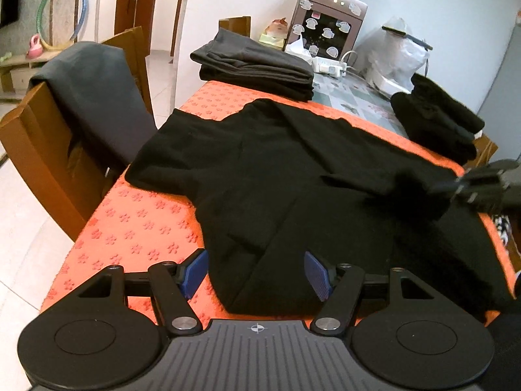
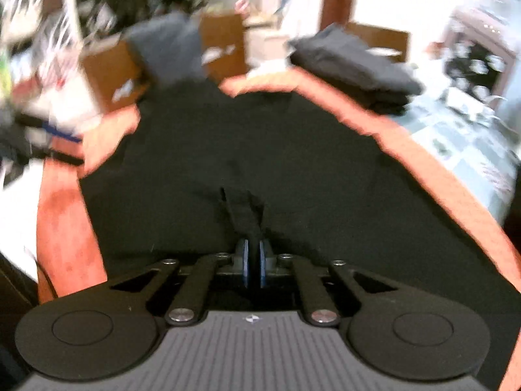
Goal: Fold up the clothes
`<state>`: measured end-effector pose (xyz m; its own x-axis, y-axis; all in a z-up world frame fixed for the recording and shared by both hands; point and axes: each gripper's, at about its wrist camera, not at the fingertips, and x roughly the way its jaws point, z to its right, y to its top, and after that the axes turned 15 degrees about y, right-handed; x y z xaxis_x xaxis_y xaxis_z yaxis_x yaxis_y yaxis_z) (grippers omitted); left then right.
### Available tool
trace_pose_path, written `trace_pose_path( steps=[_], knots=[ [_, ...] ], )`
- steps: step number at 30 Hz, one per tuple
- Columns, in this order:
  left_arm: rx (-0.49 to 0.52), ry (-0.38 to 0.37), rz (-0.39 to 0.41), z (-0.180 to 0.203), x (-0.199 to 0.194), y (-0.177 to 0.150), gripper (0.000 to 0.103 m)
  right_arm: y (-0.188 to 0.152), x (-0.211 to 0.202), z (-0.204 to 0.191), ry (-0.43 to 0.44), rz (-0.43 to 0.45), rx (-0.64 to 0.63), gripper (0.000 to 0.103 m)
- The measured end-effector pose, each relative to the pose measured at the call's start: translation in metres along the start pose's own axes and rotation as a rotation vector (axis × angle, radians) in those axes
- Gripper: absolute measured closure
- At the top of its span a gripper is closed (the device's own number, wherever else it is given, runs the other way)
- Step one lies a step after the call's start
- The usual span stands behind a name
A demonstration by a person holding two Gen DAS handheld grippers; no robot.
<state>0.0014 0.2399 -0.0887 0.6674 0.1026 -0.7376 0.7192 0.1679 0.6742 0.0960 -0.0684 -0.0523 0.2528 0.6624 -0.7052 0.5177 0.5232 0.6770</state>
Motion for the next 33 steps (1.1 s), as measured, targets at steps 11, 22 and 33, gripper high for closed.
trace_pose_path(
  steps=[11, 22, 33],
  knots=[
    [0.012, -0.078, -0.029, 0.015, 0.011, 0.011, 0.035, 0.017, -0.109, 0.124, -0.240, 0.251, 0.286, 0.095],
    [0.017, -0.060, -0.041, 0.020, 0.016, 0.014, 0.035, 0.027, -0.114, 0.165, -0.303, 0.291, 0.330, 0.095],
    [0.030, -0.049, -0.053, 0.025, 0.026, 0.016, 0.035, 0.039, -0.079, 0.198, -0.533, 0.105, 0.284, 0.077]
  ],
)
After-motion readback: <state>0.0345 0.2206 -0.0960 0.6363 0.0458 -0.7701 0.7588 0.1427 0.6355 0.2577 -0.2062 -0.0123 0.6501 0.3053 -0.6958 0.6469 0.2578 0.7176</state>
